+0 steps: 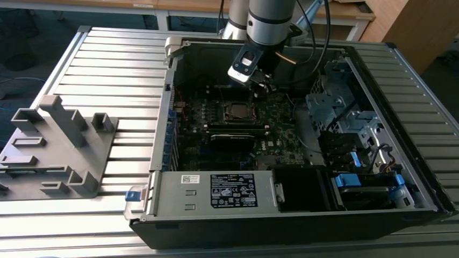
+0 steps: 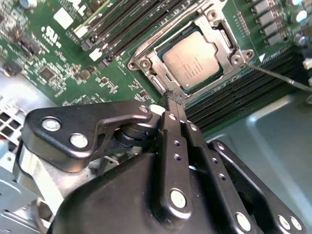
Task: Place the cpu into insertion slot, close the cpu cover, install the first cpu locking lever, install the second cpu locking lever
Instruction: 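Close the cpu cover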
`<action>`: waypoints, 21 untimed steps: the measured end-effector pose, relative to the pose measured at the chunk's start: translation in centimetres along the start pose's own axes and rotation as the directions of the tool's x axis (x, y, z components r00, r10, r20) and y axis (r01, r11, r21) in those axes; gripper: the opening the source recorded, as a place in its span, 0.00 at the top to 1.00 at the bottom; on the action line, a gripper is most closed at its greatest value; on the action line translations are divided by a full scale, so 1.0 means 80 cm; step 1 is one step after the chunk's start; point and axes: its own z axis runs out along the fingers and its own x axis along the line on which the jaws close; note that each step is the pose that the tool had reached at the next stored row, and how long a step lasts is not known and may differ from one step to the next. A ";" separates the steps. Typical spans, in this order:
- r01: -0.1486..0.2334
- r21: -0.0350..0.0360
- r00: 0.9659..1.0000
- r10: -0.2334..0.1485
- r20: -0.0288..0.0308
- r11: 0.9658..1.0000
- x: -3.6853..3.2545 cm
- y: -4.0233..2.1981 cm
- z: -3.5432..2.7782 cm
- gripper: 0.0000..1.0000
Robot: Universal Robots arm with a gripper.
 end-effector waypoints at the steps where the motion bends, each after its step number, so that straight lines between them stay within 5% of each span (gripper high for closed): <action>1: 0.018 0.000 1.000 -0.018 -0.001 1.000 0.0000 0.0000 0.0002 0.89; 4: 0.061 0.001 0.998 -0.061 -0.003 0.998 0.0000 0.0000 0.0004 0.89; 10: 0.066 0.001 0.998 -0.066 -0.003 0.998 0.0000 0.0000 0.0005 0.89; 16: 0.146 0.002 0.989 -0.146 -0.008 0.989 0.0000 0.0000 0.0009 0.89; 21: 0.149 0.002 0.989 -0.149 -0.008 0.989 0.0000 0.0000 0.0010 0.89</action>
